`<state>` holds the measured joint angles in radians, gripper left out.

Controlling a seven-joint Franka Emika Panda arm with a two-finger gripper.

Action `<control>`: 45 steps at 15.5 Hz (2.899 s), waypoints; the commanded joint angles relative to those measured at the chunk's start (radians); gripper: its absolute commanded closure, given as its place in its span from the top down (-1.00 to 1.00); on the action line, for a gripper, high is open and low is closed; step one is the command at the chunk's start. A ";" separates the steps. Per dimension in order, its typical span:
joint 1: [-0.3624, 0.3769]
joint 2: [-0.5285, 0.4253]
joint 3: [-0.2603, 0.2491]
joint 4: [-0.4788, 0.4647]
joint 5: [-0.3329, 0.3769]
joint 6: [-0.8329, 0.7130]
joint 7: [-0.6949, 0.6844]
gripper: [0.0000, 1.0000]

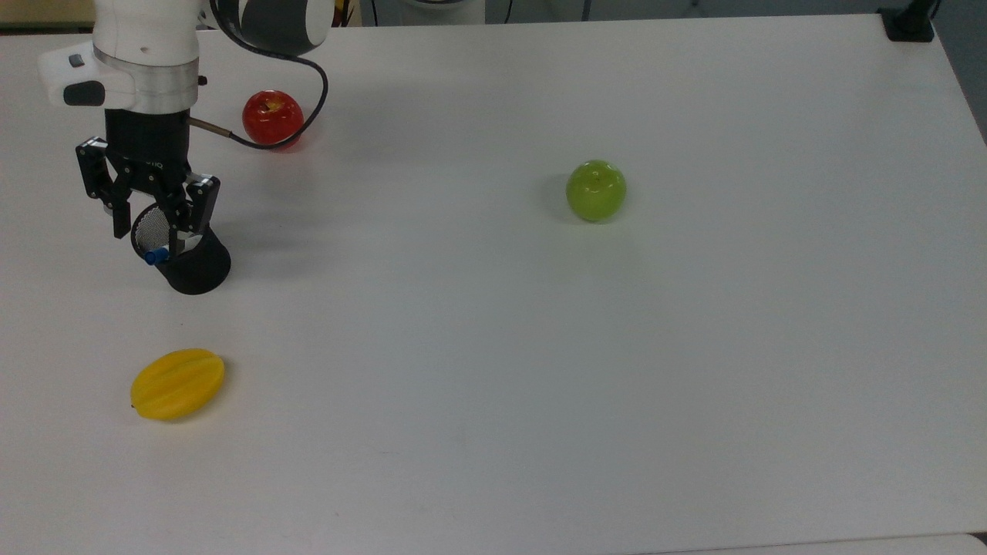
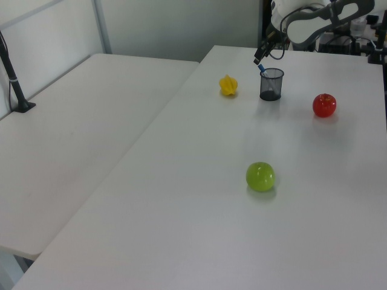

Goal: Take marker pen
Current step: 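Move the open gripper over the black mesh pen cup and lower it, then close the gripper on the blue-capped marker in the cup, then lift the marker out of the cup and carry it toward the green apple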

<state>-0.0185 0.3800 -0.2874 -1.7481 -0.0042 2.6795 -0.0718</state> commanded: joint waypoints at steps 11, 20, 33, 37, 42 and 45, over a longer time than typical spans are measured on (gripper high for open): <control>0.002 0.048 -0.004 -0.034 -0.016 0.097 -0.060 -0.56; -0.009 -0.007 -0.004 -0.030 -0.013 0.086 -0.054 -1.00; 0.055 -0.268 0.017 -0.022 0.006 -0.084 0.013 -1.00; 0.077 -0.262 0.112 -0.021 0.023 -0.211 0.096 -1.00; 0.077 -0.176 0.263 0.025 0.079 -0.291 0.187 -1.00; 0.087 -0.116 0.315 0.065 0.119 -0.368 0.188 -1.00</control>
<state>0.0613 0.2051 -0.0114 -1.7406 0.0734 2.3879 0.1013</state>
